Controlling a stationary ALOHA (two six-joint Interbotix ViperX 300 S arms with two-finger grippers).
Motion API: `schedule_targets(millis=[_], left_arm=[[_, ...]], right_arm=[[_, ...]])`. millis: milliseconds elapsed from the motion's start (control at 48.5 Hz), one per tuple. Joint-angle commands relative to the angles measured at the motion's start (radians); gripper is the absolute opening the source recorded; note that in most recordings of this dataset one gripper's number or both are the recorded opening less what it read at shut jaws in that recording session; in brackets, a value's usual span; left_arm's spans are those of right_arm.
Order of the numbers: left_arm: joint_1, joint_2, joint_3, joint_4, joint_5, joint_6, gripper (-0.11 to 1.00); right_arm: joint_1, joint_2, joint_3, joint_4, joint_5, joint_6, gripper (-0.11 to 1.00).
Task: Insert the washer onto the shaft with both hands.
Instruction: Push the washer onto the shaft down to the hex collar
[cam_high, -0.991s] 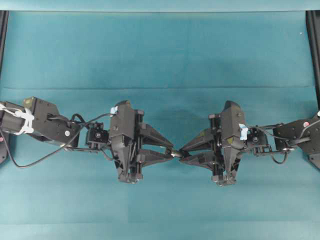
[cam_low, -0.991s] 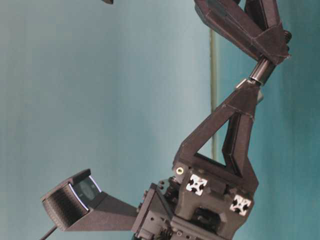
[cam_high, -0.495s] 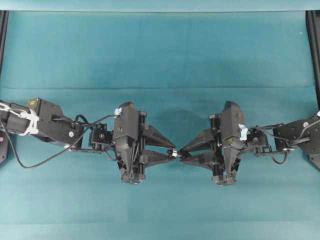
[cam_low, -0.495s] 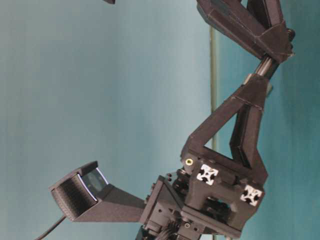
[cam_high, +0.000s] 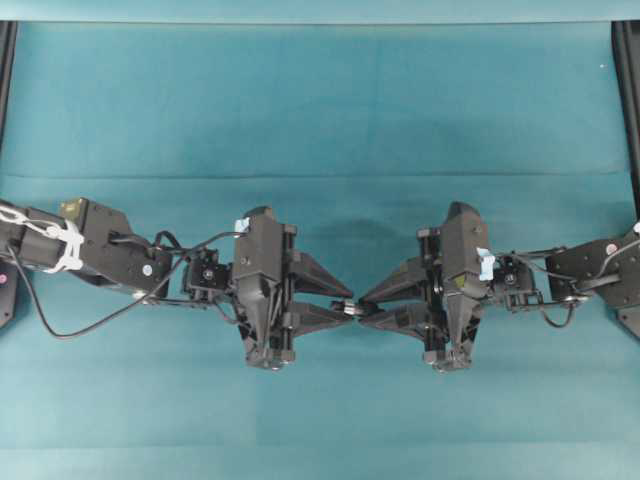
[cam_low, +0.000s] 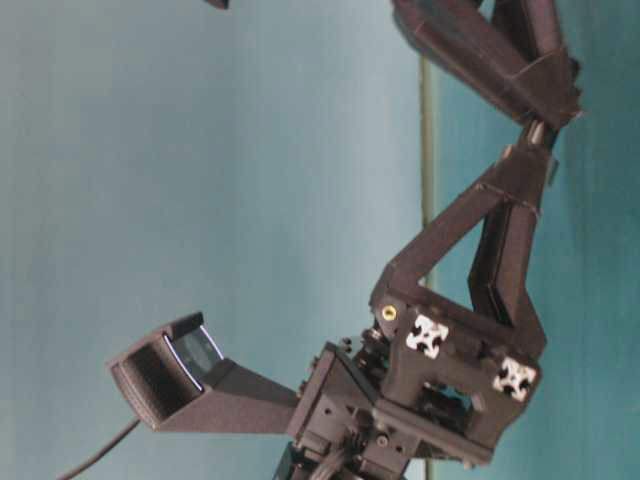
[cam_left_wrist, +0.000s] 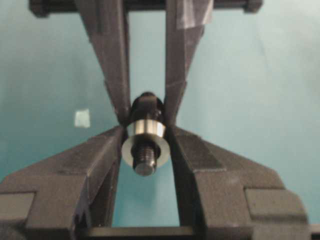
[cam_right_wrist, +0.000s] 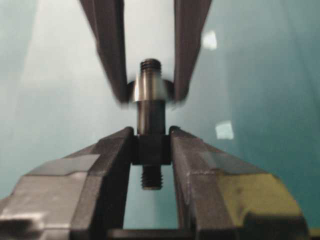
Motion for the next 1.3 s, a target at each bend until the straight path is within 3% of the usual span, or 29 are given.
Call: schedule_targets(millis=[0, 1280], left_arm=[[-0.002, -0.003, -0.023, 0.000, -0.003, 0.000, 0.36], [0.002, 0.015, -0.101, -0.002, 0.144, -0.018, 0.36]], right_arm=[[0.000, -0.005, -0.018, 0.002, -0.005, 0.008, 0.00], [0.000, 0.006, -0.023, 0.002, -0.005, 0.005, 0.00]])
